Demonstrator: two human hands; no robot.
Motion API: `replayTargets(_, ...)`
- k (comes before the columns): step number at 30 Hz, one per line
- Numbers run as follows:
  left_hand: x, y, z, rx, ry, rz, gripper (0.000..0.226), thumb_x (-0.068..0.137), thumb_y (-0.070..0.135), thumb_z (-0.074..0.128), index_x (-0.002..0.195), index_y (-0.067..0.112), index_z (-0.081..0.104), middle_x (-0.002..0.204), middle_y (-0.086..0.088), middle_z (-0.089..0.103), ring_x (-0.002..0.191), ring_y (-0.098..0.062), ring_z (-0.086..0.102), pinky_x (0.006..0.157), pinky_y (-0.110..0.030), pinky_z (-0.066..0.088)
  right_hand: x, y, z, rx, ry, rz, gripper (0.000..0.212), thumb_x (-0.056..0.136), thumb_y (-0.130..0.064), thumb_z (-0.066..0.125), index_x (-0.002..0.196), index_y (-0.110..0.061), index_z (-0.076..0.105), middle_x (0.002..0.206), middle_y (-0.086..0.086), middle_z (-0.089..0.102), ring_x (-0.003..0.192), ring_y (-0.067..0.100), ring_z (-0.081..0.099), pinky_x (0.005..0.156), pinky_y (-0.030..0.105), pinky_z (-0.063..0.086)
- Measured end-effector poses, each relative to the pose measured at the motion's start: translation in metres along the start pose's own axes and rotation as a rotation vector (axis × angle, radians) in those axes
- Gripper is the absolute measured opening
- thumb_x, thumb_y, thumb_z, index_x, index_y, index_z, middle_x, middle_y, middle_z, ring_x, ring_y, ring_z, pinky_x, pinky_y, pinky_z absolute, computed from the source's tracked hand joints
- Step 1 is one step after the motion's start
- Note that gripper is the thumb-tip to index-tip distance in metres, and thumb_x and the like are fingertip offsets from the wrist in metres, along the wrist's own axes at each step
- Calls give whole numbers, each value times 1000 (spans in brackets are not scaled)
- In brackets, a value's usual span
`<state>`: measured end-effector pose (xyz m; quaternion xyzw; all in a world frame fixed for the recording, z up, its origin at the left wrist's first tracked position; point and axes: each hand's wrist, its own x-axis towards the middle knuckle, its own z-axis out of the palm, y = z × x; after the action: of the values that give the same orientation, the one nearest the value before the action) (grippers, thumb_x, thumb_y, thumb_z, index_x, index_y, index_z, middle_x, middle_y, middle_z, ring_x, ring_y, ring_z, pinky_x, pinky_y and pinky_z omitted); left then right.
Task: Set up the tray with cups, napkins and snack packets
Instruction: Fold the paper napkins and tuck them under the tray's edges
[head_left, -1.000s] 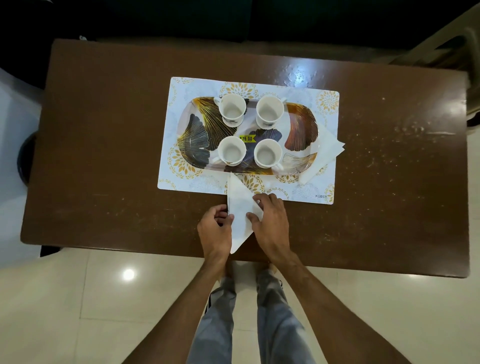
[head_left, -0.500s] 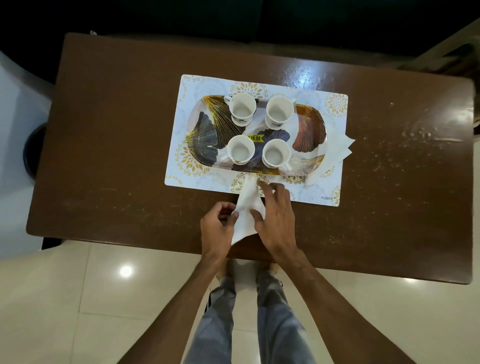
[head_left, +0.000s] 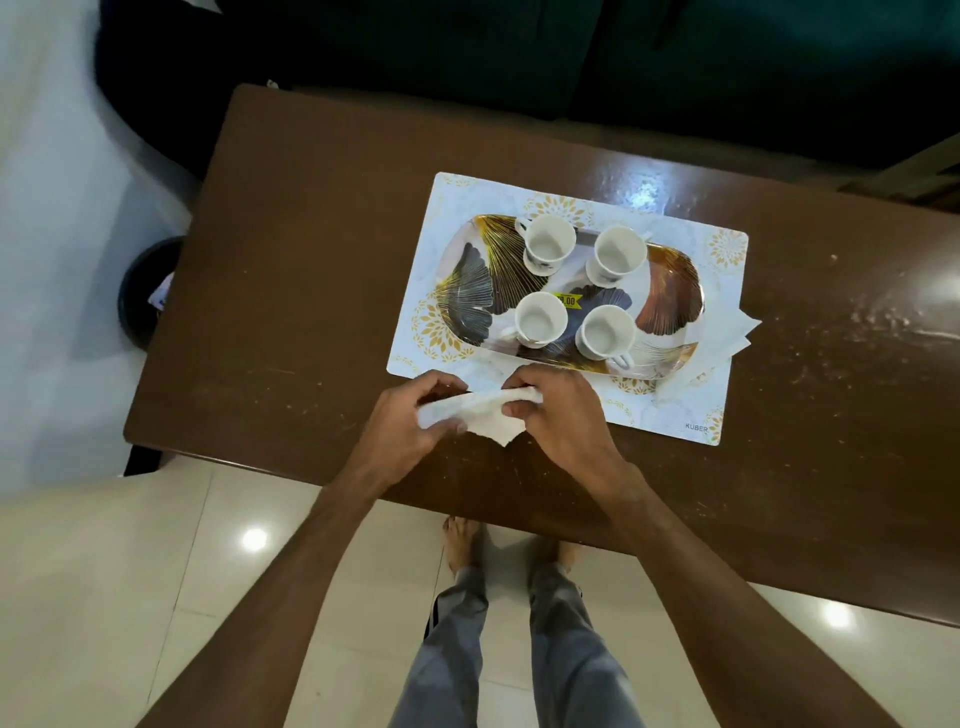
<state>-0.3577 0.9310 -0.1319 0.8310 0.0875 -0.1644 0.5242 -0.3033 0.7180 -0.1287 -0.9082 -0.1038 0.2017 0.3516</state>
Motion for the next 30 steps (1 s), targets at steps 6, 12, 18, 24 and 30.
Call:
replayTargets(6,-7,-19,-24,-108,47,-18,30,82,8,81,112,13,77,103,4,79,92,-14,74,78,-33,61,9,-2,2,273,-85,76,22,72,-14,84,90,-24,75,88,-14,72,81,-1,61,73,26,48)
replayTargets(12,-2,-26,-38,-302,120,-67,21,84,11,80,106,12,79,95,-1,81,78,-22,75,61,-23,60,9,0,4,321,-91,102,36,72,-15,86,105,-27,76,97,-9,72,94,7,64,84,30,49)
replayTargets(18,4,-29,-42,-440,164,-66,19,87,15,78,106,14,78,102,-1,80,96,-21,77,75,-28,63,14,-3,9,395,-65,121,21,86,-13,76,105,-21,78,101,-6,76,98,9,67,93,35,53)
replayTargets(24,12,-21,-37,-725,266,-224,31,82,34,74,110,22,72,108,1,79,103,-19,74,76,-31,64,23,-13,20,550,-50,203,20,83,-8,77,85,-27,74,92,-1,74,87,12,67,76,32,56)
replayTargets(30,24,-31,-26,-1007,177,-468,52,77,29,77,124,14,61,121,-5,74,116,-27,68,80,-46,64,38,-30,40,864,-20,405,13,88,-3,73,96,-14,72,107,1,72,96,19,72,56,33,62)
